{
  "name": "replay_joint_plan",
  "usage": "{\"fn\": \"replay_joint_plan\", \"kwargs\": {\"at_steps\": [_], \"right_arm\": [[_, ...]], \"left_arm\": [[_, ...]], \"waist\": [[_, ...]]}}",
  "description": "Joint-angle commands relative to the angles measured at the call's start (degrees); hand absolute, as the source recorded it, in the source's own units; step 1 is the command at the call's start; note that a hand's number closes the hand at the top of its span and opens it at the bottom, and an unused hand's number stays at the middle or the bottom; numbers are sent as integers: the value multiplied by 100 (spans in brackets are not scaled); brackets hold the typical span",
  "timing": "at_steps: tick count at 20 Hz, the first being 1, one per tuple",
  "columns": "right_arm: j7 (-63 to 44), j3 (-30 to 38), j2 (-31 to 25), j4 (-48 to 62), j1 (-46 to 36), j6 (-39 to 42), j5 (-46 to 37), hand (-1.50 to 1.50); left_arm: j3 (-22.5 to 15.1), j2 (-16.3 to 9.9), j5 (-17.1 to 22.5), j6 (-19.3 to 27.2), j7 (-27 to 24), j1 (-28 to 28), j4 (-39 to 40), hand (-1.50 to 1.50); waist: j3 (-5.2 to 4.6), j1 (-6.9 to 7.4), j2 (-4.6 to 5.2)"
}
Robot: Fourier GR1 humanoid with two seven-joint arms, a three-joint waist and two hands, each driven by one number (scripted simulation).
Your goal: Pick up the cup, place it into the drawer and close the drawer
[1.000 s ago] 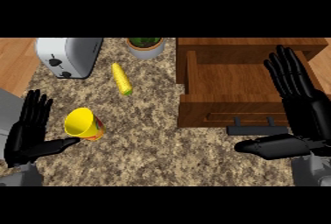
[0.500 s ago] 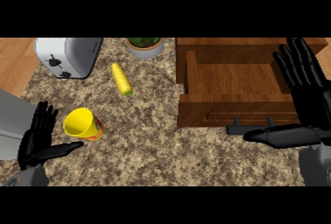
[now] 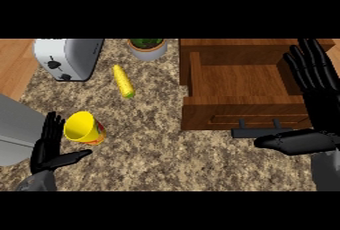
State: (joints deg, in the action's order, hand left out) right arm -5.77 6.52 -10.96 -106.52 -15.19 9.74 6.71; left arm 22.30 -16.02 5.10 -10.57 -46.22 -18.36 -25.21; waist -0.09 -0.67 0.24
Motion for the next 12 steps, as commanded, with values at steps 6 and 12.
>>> {"fn": "replay_joint_plan", "kwargs": {"at_steps": [6, 12], "right_arm": [[-336, -179, 159, -404, 124, -128, -38, -150], [204, 43, -8, 316, -154, 137, 10, -150]], "left_arm": [[63, -37, -151, 47, -980, -722, 1369, -150], [37, 116, -222, 199, -1352, -706, 1554, -150]], "waist": [[-7, -47, 11], [-11, -48, 40]]}}
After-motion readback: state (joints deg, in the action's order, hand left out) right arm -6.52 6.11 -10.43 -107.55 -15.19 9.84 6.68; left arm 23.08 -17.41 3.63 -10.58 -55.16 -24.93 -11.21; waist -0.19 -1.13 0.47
